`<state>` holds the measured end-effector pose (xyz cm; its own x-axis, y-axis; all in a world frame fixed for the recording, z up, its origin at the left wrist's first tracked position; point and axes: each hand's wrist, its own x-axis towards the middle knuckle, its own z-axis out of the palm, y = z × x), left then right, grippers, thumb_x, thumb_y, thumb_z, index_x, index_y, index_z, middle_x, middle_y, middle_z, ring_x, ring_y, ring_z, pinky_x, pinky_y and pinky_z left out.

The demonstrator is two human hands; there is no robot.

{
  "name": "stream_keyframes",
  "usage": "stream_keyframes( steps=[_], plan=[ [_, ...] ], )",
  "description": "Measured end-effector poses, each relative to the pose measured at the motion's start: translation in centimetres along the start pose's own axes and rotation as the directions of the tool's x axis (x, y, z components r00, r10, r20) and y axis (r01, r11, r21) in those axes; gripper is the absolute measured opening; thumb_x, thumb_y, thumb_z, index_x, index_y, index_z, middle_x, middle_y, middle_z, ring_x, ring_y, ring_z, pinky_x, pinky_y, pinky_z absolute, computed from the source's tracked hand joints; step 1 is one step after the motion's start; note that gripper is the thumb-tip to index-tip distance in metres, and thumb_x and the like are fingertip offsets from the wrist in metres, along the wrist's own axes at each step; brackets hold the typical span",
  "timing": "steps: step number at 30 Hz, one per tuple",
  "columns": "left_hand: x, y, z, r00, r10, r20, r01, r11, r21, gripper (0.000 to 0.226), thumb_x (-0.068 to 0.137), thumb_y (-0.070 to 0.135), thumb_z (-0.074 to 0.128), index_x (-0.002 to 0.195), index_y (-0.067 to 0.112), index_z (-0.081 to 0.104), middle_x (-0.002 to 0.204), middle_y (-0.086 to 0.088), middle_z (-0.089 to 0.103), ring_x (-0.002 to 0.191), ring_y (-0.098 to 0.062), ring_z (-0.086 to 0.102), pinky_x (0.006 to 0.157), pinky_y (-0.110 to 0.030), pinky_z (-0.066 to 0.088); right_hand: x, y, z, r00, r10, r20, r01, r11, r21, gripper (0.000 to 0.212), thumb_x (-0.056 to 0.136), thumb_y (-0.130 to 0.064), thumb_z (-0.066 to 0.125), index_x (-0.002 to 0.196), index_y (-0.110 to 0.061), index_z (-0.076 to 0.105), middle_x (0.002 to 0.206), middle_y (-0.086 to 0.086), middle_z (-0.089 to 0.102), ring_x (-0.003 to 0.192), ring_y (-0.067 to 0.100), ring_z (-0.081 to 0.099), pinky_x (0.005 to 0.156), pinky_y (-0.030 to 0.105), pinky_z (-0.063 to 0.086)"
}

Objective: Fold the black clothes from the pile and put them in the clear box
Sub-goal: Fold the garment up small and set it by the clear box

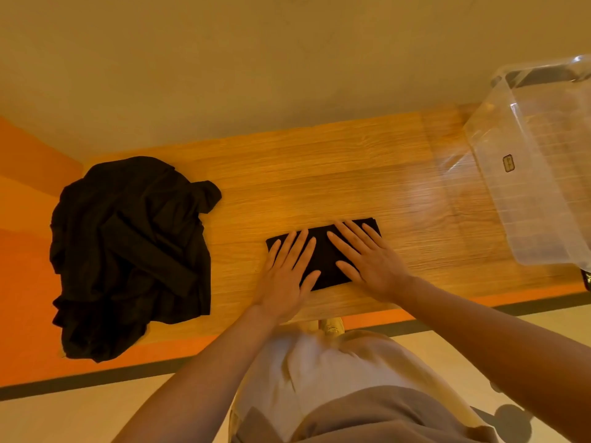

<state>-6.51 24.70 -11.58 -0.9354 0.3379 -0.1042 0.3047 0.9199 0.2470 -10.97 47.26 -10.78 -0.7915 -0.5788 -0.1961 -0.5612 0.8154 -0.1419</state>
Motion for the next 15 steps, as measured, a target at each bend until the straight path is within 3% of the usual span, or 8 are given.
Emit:
stream_keyframes(
  steps=[4, 9, 12, 15],
  plan=[
    [-0.1, -0.8, -0.1, 0.996, 0.092, 0.005, -0.092, 0.996, 0.013, 0.058, 0.102, 0.048, 0.019, 0.152, 0.018, 0.022, 0.16, -0.004, 0.014, 0.148, -0.019, 0.006, 0.117, -0.044, 0.014, -1.2, -0.1, 0.2, 1.0, -0.01, -0.018, 0.01, 1.0, -0.025, 0.059, 0.102, -0.049, 0.018, 0.153, -0.019, 0.016, 0.161, 0.007, 0.009, 0.148, 0.023, 0.006, 0.118, 0.043, 0.01],
    [2.4, -2.5, -0.8, 0.968, 0.237, 0.079, -0.243, 0.968, 0.065, 0.065, 0.1, 0.056, 0.017, 0.151, 0.017, 0.026, 0.159, -0.006, 0.02, 0.147, -0.022, 0.014, 0.117, -0.044, 0.016, -1.0, -0.8, 0.4, 0.994, 0.106, -0.041, -0.105, 0.994, 0.03, 0.059, 0.101, -0.048, 0.02, 0.153, -0.02, 0.02, 0.16, 0.007, 0.013, 0.148, 0.022, 0.007, 0.118, 0.044, 0.015],
    [5.8, -3.4, -1.6, 0.915, 0.374, 0.148, -0.393, 0.91, 0.131, 0.069, 0.096, 0.06, 0.017, 0.15, 0.016, 0.025, 0.157, -0.007, 0.025, 0.145, -0.023, 0.022, 0.115, -0.044, 0.019, -1.4, -0.5, 0.5, 0.971, 0.235, -0.053, -0.232, 0.971, 0.054, 0.059, 0.102, -0.05, 0.016, 0.153, -0.021, 0.019, 0.16, 0.005, 0.013, 0.148, 0.022, 0.008, 0.117, 0.044, 0.015],
    [9.5, -2.7, -2.5, 0.813, 0.554, 0.177, -0.578, 0.804, 0.138, 0.065, 0.093, 0.053, 0.029, 0.144, 0.015, 0.041, 0.15, -0.01, 0.039, 0.138, -0.025, 0.037, 0.113, -0.043, 0.029, -2.9, 0.1, 1.0, 0.944, 0.326, -0.06, -0.324, 0.945, 0.038, 0.057, 0.102, -0.047, 0.014, 0.153, -0.021, 0.018, 0.16, 0.005, 0.013, 0.148, 0.024, 0.009, 0.117, 0.044, 0.013]
  ],
)
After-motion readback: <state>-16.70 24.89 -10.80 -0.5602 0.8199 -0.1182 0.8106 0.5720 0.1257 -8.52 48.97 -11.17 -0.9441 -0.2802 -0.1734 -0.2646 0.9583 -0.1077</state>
